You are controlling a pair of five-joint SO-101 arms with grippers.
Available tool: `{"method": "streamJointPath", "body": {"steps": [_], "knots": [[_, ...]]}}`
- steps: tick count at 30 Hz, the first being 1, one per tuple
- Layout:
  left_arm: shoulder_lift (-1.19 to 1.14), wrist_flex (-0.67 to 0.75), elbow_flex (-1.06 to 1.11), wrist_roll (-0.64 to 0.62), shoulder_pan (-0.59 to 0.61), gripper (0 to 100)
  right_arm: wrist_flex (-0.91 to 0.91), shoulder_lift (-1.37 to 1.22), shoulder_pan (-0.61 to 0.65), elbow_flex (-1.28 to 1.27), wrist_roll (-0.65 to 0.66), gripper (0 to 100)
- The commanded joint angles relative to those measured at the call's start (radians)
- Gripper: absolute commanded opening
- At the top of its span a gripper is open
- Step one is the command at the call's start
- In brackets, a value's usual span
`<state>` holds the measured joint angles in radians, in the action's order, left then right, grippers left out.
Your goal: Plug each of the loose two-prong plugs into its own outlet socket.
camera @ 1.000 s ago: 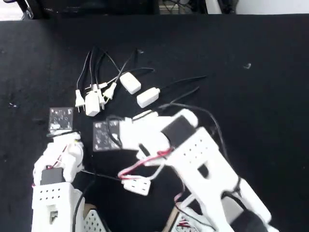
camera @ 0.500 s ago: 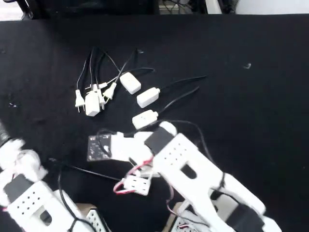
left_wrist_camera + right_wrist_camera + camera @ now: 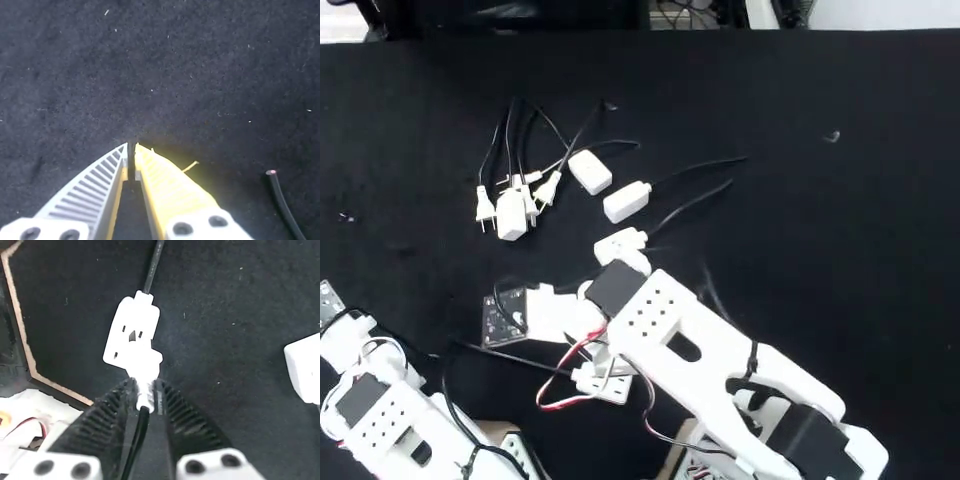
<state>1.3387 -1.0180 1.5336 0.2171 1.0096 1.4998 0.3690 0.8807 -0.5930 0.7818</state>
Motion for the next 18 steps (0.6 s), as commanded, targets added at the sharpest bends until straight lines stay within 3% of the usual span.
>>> {"method": "streamJointPath", "body": {"steps": [1, 10, 18], "knots": [[0.009, 0.012, -0.013, 0.003, 0.004, 3, -0.072, -0.001, 0.006, -0.036, 0.031, 1.1], [0.009, 0.012, -0.004, 0.006, 0.002, 3, -0.138, -0.001, 0.009, -0.101, 0.071, 1.1], [0.009, 0.015, -0.004, 0.006, 0.002, 3, 0.043, 0.008, 0.005, 0.061, 0.061, 1.1]]}}
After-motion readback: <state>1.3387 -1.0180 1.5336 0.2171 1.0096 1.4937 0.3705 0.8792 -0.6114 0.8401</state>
